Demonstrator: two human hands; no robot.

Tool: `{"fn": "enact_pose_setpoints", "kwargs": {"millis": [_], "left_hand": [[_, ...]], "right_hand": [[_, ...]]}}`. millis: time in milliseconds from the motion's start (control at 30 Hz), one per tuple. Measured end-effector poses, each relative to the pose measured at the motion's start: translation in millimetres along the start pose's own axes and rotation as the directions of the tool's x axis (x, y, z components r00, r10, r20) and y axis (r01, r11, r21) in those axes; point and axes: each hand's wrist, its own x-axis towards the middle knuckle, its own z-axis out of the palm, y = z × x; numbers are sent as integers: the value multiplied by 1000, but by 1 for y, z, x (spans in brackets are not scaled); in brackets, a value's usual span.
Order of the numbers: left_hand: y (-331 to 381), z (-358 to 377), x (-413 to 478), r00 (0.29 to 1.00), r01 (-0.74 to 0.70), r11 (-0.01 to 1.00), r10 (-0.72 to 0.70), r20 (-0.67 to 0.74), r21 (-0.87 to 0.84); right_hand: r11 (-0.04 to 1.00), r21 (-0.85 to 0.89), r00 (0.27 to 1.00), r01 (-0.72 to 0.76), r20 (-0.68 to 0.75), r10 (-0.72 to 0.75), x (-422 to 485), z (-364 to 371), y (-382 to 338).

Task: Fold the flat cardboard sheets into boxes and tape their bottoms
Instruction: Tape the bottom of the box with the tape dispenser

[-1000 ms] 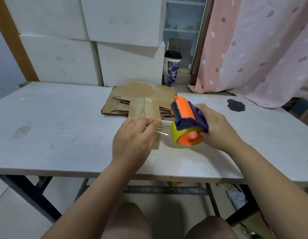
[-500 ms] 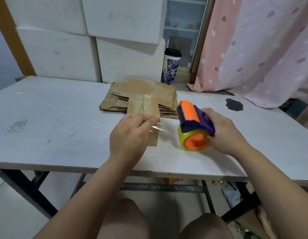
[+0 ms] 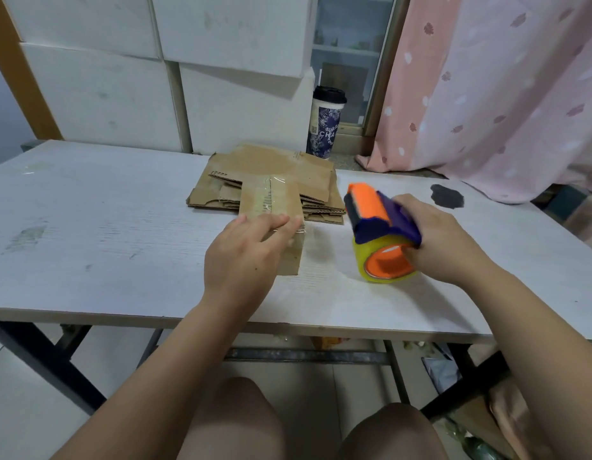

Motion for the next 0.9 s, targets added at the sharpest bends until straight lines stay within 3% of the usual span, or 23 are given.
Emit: {"fn": "enact_pose_setpoints", "kwargs": {"millis": [333,567,700,900], "left_hand": [[1,1,-1,999,-18,999,19,-43,32],[9,-1,2,995,-14,993,1,104,118],[28,-1,7,972,113,983,-140,189,144],[35,1,11,974,168,982,-179,137,89]], "right_hand": [[906,-423,986,29,163,45,1,-4,-20],[815,-568,969,111,243,37,19,-10,-50],[790,-593,969,155,247,-4,30,-18,-63],[704,-668,961,239,266,-73,44,-26,-72]]}}
